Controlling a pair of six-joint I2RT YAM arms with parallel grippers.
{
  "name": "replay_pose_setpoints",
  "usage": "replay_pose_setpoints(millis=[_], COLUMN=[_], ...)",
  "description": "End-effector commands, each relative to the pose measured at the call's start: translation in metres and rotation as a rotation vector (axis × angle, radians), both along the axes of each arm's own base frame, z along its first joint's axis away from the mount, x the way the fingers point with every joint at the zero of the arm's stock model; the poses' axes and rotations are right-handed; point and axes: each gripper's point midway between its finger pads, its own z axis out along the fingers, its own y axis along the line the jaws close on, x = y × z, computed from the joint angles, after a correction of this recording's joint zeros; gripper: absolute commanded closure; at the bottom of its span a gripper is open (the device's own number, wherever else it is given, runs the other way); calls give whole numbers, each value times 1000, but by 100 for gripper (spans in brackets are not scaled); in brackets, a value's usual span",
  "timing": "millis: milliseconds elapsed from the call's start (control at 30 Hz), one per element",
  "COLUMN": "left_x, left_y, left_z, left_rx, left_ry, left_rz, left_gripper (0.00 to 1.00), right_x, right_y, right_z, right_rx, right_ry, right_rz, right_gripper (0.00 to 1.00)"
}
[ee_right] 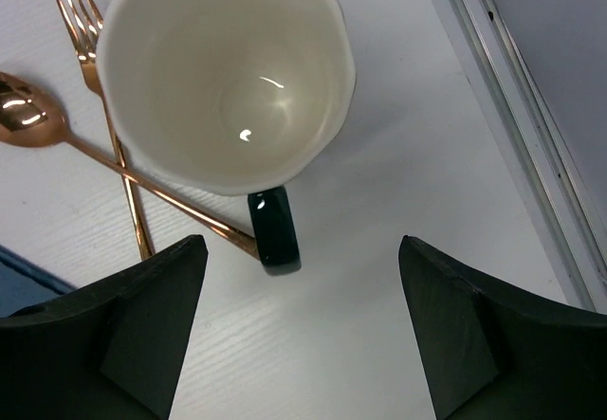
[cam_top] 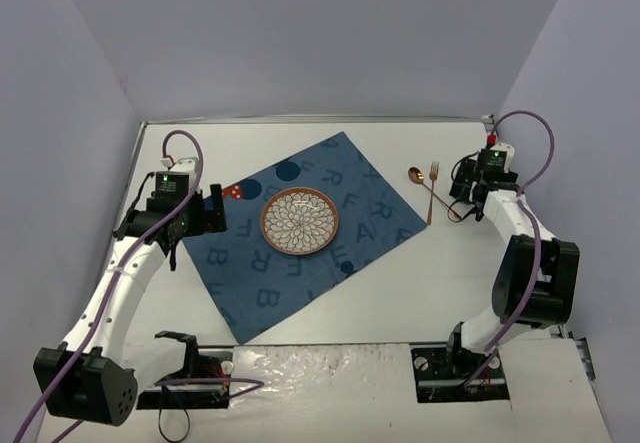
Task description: Set the dinner table for one person
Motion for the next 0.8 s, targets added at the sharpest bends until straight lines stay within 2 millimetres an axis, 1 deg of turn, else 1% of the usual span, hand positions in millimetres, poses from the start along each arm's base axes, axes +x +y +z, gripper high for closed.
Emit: replay_pose_setpoints(millis=[0, 100, 200, 367, 433, 467, 567, 600, 667, 700, 767], left_x=[9, 9, 10, 11, 11, 12, 12, 12, 12, 12, 12], left_y=[7, 9, 11, 10, 10, 11, 11, 10, 10, 9, 9], left_z=[11, 10, 9, 6, 6, 7, 6, 5, 6, 5, 5], left_rx=[12, 12, 12, 5, 5, 5, 2, -2, -5, -6, -8], left_ry=[-51, -47, -43, -34, -35, -36, -37, -36, -35, -32, -33], left_rz=[22, 29, 35, 28, 30, 33, 33, 29, 27, 26, 26], left_gripper=[3, 3, 3, 3, 3, 3, 3, 3, 3, 3, 3], right_x=[35, 43, 47, 52, 53, 54, 54, 54, 52, 51, 51], right_y=[1, 1, -2, -7, -9, -10, -12, -13, -16, -17, -19], right_z=[24, 22, 19, 15, 12, 12, 13, 13, 14, 14, 20], right_rx=[-2, 5, 5, -8, -9, -12, -21, -28, -46, -52, -62], right_ry=[-127, -140, -142, -139, -134, -136, -139, -137, -132, -131, -141], right_rz=[68, 85, 90, 106, 108, 113, 116, 113, 110, 107, 104], right_gripper=[26, 30, 36, 55, 58, 62, 72, 77, 84, 90, 94])
